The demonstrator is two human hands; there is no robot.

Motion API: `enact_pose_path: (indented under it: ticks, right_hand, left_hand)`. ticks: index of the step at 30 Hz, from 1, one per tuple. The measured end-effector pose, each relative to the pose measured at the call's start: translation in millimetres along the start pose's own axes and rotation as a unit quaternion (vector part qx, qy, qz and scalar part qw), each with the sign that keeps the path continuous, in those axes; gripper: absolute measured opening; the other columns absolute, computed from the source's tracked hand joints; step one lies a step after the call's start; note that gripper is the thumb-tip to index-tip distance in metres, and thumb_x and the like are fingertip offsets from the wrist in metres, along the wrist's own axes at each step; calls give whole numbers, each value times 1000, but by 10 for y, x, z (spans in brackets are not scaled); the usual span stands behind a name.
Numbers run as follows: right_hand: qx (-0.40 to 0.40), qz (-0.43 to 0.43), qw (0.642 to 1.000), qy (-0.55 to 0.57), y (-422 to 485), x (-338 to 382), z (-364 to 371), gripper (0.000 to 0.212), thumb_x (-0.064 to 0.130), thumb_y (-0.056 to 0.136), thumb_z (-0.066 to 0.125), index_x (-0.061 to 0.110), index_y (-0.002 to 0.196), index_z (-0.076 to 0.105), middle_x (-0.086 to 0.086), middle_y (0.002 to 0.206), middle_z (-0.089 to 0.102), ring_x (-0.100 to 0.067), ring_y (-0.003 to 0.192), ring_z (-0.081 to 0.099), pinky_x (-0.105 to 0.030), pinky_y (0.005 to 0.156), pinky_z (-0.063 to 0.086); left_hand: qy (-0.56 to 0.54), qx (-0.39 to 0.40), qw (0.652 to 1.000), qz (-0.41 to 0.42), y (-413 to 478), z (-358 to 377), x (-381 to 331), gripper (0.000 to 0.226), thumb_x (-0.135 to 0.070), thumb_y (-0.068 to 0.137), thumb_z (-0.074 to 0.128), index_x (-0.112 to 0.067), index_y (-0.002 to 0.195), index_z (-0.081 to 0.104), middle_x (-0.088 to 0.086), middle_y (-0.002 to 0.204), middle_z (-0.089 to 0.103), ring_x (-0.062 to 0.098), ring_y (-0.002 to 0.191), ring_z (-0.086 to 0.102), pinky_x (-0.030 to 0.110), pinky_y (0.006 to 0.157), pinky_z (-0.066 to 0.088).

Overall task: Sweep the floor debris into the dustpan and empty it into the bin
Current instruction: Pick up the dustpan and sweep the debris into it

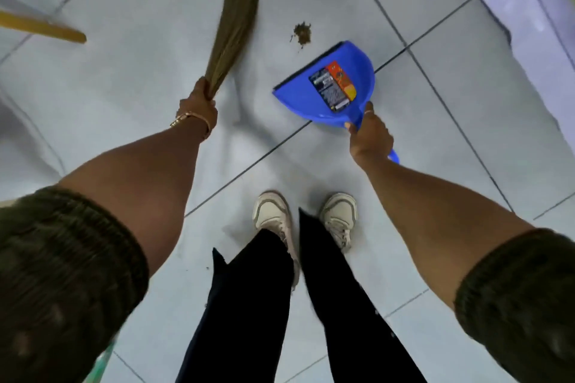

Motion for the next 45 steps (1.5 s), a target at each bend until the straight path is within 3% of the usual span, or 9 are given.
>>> enact_pose_path:
  ticks: [4,10,21,25,28,32,35,39,45]
  right_hand:
    - [-17,-22,998,-52,347,-56,85,60,30,99,45,15,152,19,-17,129,55,-40,119,52,-52,99,38]
    - [-17,-22,999,-32,634,-113,-88,46,25,95,52,16,139,42,-13,121,64,-37,117,55,-47,99,40]
    - [-3,-1,1000,-9,635,-181,7,41,17,94,58,8,132,48,-18,121,64,-39,114,57,-48,98,44]
    - [2,16,999,28,603,-162,113,41,16,93,59,12,132,47,-15,122,64,-37,113,59,-50,100,44]
    - [8,44,997,58,607,-169,161,42,13,91,60,12,131,46,-15,125,62,-38,116,56,-50,102,42]
    - [21,50,996,68,601,-188,156,45,12,89,63,10,130,45,-17,126,59,-40,118,55,-49,101,43]
    - [28,55,996,66,606,-245,122,45,11,88,65,9,128,45,-18,126,59,-41,117,55,-50,100,42]
    - [38,49,997,43,634,-364,91,45,10,89,64,9,129,43,-18,126,58,-42,117,54,-52,101,42]
    - [31,43,998,33,698,-477,128,47,10,89,65,9,130,43,-17,127,58,-41,119,53,-51,102,40]
  left_hand:
    - [69,24,997,-5,326,232,85,60,-21,94,43,-29,150,22,18,148,39,43,129,44,44,106,42]
    - [150,30,986,60,552,114,42,58,-23,93,44,-37,146,24,24,131,53,49,108,55,46,88,49]
    - [74,134,984,87,-308,312,166,58,-14,95,48,-34,147,31,16,137,54,38,117,55,33,95,44]
    - [9,106,988,116,-820,332,187,62,-5,93,48,-36,145,33,11,111,66,34,98,63,38,85,51]
    - [-16,54,989,139,-1092,239,103,60,-8,95,48,-38,145,32,17,107,66,34,91,63,44,82,53]
    - [-27,-30,988,152,-1169,5,-9,60,-11,94,50,-41,144,33,20,116,64,39,105,61,49,89,52]
    - [-28,-67,992,107,-959,-108,-53,62,-8,93,50,-38,145,32,19,121,63,38,113,58,43,94,47]
    - [-57,-25,998,-4,-543,-88,-64,60,-6,94,44,-33,147,32,12,133,58,32,122,53,31,100,40]
    - [-40,60,995,-63,-427,27,-48,60,-8,94,43,-33,147,32,17,139,53,39,126,50,54,105,43]
Point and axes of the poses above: each hand's wrist, its own y-axis towards the middle knuckle, its own z-axis out of the palm, x = y × z, the point moved 1 cm from there along y, towards the middle knuckle
